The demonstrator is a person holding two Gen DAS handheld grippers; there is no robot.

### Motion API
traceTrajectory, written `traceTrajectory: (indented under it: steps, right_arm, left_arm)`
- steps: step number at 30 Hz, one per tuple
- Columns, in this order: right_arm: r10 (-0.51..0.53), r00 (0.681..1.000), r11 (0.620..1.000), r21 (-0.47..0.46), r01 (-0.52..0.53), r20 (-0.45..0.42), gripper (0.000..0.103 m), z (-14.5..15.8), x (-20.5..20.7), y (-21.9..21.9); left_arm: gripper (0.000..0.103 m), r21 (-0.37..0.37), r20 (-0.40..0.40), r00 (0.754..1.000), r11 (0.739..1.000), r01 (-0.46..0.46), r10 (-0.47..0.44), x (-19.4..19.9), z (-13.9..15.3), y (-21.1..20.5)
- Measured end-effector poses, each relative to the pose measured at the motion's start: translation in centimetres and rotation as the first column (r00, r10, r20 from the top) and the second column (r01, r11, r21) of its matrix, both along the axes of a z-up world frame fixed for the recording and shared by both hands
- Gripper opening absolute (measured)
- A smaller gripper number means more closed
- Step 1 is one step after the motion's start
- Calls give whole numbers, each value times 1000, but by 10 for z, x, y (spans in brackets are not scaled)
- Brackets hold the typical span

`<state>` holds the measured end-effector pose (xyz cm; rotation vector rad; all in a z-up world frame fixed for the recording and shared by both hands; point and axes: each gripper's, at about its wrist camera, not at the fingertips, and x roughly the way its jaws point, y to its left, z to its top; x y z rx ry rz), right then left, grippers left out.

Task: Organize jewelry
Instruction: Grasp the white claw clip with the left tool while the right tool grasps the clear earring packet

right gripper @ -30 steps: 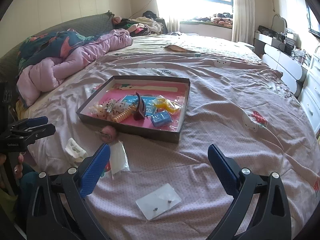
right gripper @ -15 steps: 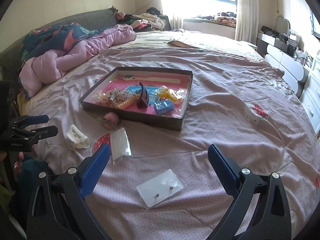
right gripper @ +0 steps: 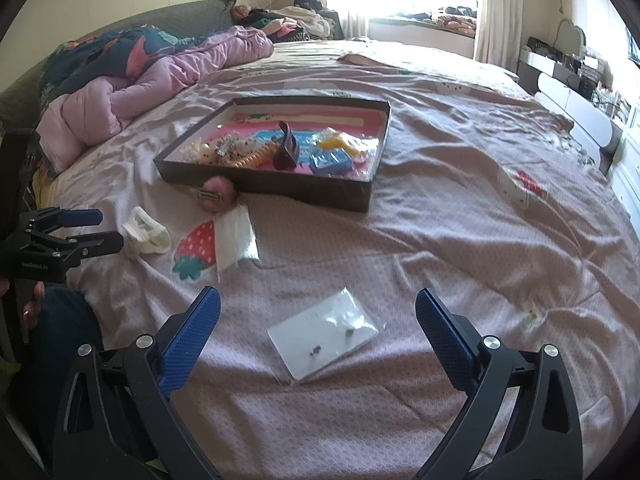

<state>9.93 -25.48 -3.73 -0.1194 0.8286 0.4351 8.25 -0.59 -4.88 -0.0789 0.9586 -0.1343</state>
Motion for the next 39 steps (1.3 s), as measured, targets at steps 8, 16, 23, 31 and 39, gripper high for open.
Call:
traceTrajectory:
  steps: [8,16,23,31,39]
  right_arm:
    - [4,1000,1000,-19,-4,-25,95,-14,0,-3]
    - [32,999,998,-49,-34,-40,95,-28,-1,4]
    - [25,998,998,-63,-30,-66,96,-40,5,5]
    - [34,997,994,-102,-40,-69,96,-52,14,8]
    - [34,997,996,-74,-39,-71,96,-56,26,7]
  left_arm:
    - [91,-13,-44,999,1000,4,-5,13,-11,-5]
    - [91,-54,-88,996,998,-21,17,25,-21,-1]
    - [91,-60,-109,993,997,-45,39,36,-28,0]
    - [91,-12,-109,994,1000,-25,24,46,-34,-13]
    - [66,-16,-103,995,1000,-4,2,49,-35,-17]
